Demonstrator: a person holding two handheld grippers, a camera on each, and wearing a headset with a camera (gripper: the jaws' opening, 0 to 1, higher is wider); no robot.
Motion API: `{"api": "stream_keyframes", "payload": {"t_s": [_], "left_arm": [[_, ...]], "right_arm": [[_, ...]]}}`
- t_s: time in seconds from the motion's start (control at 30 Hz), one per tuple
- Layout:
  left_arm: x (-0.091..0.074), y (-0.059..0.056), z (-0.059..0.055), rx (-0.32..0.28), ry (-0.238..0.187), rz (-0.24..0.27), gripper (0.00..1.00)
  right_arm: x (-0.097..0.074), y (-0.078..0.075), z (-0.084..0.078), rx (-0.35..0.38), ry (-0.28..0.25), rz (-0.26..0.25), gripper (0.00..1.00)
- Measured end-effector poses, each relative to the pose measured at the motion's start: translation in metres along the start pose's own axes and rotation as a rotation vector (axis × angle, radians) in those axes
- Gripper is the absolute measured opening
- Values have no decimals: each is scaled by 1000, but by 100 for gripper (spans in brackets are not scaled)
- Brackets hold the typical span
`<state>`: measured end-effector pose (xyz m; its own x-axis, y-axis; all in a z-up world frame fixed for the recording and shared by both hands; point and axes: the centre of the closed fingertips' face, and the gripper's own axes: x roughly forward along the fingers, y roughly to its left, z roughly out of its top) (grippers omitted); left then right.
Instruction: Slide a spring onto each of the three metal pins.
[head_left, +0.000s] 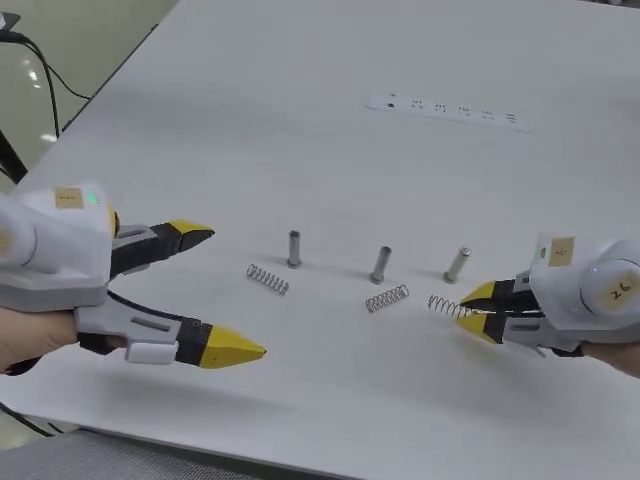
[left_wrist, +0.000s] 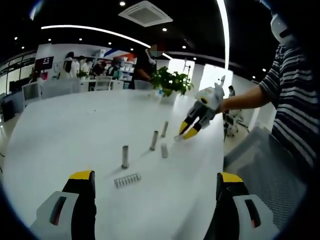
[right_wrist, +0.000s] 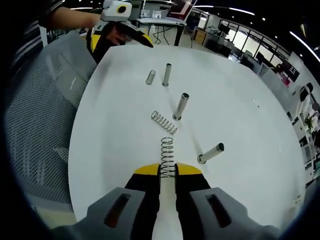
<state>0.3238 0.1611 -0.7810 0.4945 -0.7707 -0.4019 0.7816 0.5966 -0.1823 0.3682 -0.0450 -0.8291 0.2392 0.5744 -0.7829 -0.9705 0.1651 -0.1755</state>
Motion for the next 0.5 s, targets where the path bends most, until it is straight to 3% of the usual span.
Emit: {"api": "stream_keyframes", "payload": {"t_s": [0.1, 0.27, 0.4, 0.5], "left_arm": [[2, 0, -5, 8, 23, -9, 97], [5, -6, 3, 15, 2, -36, 93], [9, -16, 15, -8, -42, -80, 88], [17, -22, 14, 6, -20, -110, 83]], "right_arm": [[-7, 5, 9, -25, -11, 8, 8], [-15, 13, 28, -39, -45, 18, 8], [-19, 20, 42, -59, -62, 31, 8], [-20, 25, 51, -75, -71, 38, 8]]}}
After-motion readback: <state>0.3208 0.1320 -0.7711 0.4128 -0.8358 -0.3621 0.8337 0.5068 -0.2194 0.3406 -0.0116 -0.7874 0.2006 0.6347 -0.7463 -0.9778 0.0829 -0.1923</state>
